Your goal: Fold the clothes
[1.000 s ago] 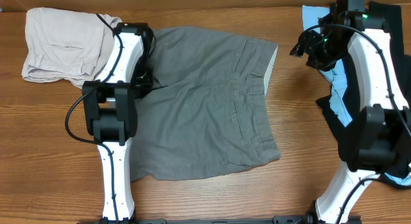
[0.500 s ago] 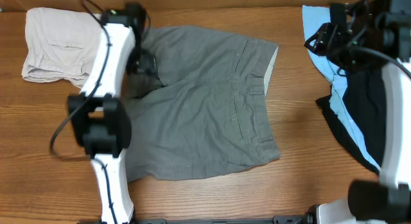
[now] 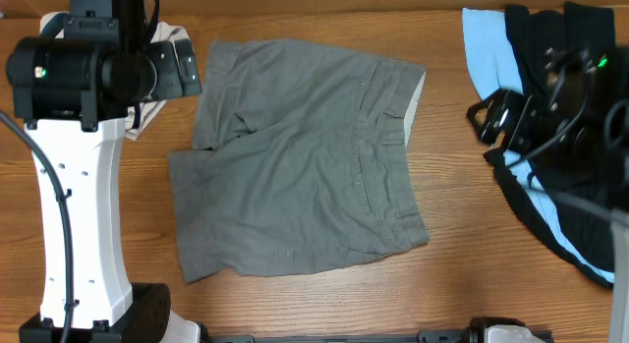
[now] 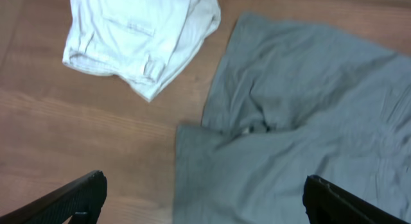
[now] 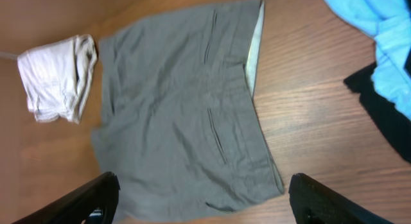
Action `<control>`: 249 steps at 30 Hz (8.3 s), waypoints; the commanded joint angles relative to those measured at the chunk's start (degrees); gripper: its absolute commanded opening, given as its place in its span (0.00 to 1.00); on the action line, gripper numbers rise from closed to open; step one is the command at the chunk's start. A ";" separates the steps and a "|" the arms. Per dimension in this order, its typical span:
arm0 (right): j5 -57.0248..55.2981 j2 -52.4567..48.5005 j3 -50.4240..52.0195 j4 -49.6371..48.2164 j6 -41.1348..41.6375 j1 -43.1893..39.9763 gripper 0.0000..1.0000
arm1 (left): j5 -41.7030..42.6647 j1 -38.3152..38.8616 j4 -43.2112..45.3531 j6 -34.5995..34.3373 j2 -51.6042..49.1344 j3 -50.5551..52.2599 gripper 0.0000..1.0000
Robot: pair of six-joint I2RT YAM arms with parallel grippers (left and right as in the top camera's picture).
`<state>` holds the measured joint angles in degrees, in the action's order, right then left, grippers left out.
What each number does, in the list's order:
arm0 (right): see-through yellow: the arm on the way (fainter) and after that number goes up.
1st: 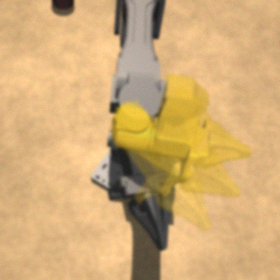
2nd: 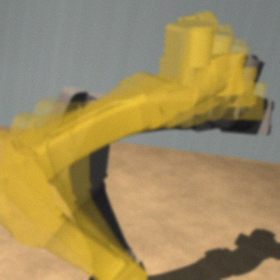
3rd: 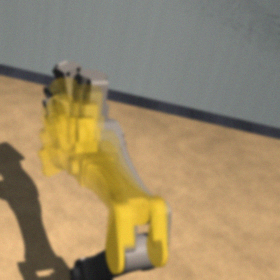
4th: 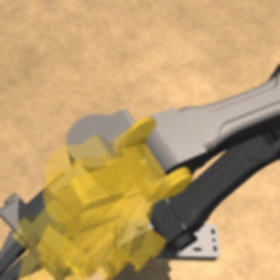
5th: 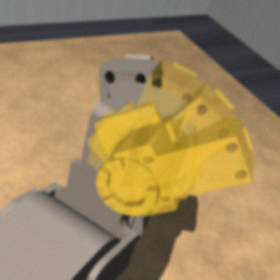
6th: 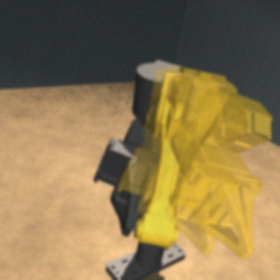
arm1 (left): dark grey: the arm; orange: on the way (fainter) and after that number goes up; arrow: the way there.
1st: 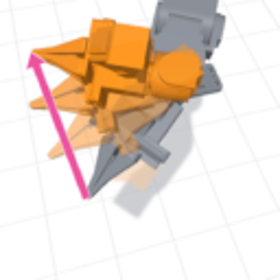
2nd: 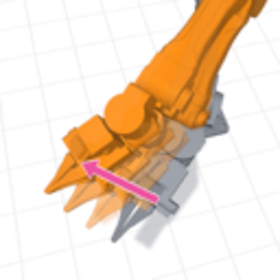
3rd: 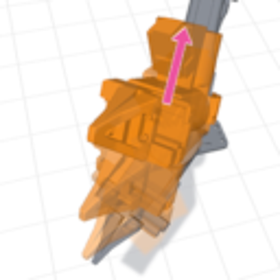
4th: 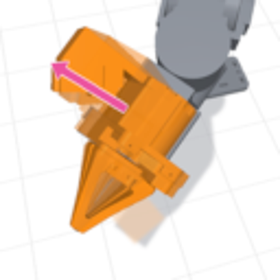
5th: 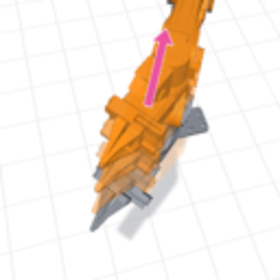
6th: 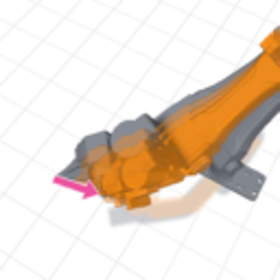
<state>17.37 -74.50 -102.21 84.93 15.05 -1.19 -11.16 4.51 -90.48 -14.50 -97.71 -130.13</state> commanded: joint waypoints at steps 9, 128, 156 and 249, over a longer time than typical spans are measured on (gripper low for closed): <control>-0.39 17.86 36.30 -14.60 12.13 4.57 1.00 | 3.69 1.60 -5.70 -2.29 2.14 1.60 1.00; -8.52 3.82 66.01 -41.42 31.36 15.93 0.04 | 10.56 -4.59 40.98 -18.51 21.51 81.09 0.04; -13.94 21.75 37.90 -0.55 27.39 14.45 0.04 | 9.35 -4.44 17.77 -8.00 24.98 47.63 0.04; -9.77 -25.83 40.39 -53.44 12.46 15.74 0.04 | 19.41 17.38 42.29 11.04 -35.82 25.88 0.04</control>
<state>8.10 -100.18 -61.84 32.14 26.98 14.72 8.80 22.11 -50.65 -2.85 -131.17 -104.49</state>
